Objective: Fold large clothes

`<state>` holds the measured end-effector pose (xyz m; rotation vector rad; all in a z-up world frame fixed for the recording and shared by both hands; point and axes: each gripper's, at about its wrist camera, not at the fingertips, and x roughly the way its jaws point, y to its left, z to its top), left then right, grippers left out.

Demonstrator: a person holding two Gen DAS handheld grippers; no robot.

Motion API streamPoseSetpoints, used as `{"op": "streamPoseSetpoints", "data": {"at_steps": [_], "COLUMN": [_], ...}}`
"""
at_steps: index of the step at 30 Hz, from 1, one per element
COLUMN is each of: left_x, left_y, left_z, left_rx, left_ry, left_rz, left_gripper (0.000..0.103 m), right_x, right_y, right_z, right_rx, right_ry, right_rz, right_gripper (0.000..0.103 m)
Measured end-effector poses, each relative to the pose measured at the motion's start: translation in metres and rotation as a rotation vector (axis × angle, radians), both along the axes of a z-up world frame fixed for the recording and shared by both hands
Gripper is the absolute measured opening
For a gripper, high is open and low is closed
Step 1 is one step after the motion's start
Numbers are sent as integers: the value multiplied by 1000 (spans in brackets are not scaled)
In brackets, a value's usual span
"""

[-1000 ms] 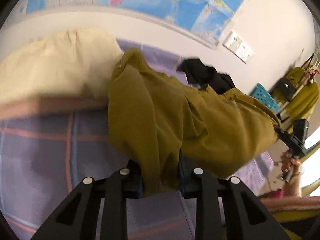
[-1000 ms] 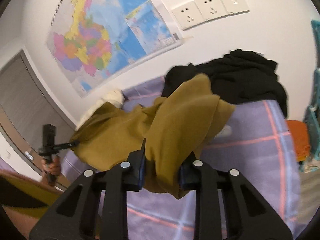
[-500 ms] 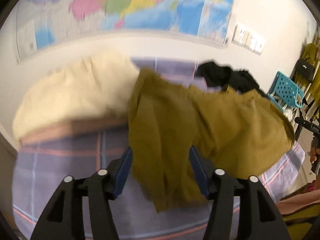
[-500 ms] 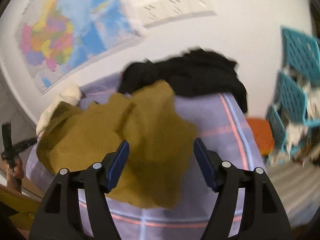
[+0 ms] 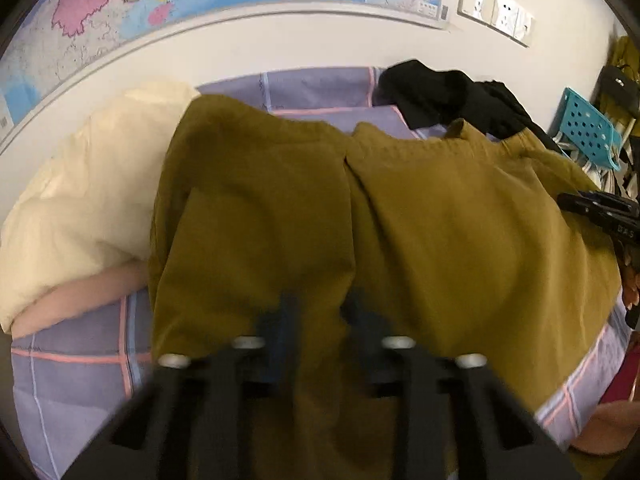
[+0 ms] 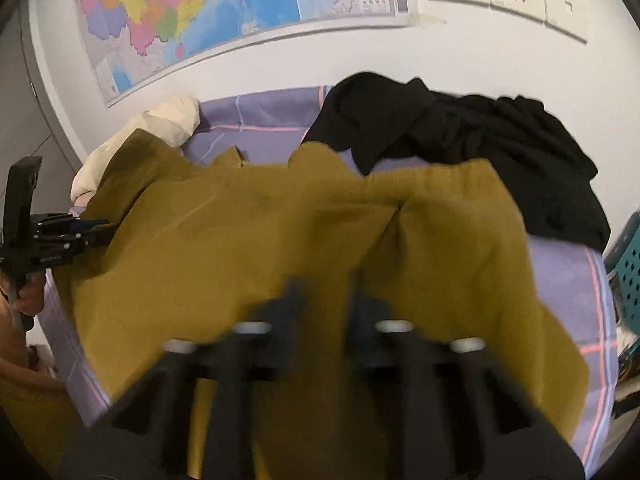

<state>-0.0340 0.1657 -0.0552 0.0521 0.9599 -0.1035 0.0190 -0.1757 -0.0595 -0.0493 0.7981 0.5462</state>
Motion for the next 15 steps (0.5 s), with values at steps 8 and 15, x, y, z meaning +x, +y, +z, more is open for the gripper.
{"op": "streamPoseSetpoints", "data": {"at_steps": [8, 15], "left_x": [34, 31], "left_y": [7, 8], "left_z": [13, 4], "left_rx": [-16, -9], "left_ry": [-36, -16], "left_rz": [53, 27], "left_gripper": [1, 5], "right_x": [15, 21], "right_y": [-11, 0], "right_z": [28, -9], "right_rx": [120, 11], "right_ry": [-96, 48], "right_rz": [-82, -36], "right_gripper": [1, 8]}}
